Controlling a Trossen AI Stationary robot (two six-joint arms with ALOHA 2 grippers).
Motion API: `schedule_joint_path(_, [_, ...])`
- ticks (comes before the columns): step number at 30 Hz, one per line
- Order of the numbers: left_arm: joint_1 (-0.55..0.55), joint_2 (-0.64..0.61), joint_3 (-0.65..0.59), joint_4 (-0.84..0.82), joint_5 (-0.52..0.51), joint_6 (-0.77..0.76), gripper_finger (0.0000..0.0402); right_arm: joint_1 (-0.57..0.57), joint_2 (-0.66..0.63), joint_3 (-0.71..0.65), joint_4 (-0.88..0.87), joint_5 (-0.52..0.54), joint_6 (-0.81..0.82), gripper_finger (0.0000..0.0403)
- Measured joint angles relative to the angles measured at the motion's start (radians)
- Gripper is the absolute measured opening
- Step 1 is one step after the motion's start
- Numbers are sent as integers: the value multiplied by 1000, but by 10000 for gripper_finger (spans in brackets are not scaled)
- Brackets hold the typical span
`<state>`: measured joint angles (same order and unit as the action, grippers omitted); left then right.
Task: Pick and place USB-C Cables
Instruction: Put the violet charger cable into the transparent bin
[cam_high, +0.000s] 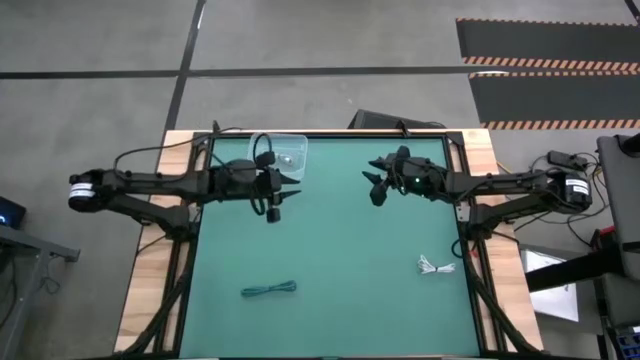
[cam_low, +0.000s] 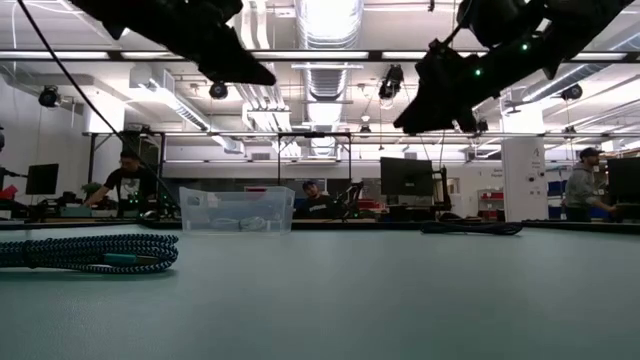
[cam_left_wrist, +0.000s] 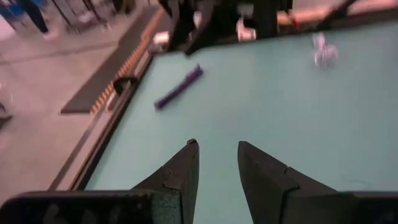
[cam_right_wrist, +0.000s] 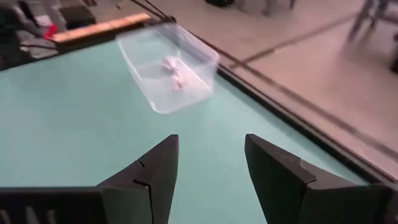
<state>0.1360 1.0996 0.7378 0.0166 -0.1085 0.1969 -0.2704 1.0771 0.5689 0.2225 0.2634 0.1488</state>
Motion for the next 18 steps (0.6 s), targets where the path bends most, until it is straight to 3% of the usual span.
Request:
schedule_joint_path(10, [0,16,-41,145,-3,-4,95,-146,21,89,-390,1,221,178])
schedule_joint_path(18, [1,16,-39,157,-4,0,95,-270,182,187,-609,-33,227,178])
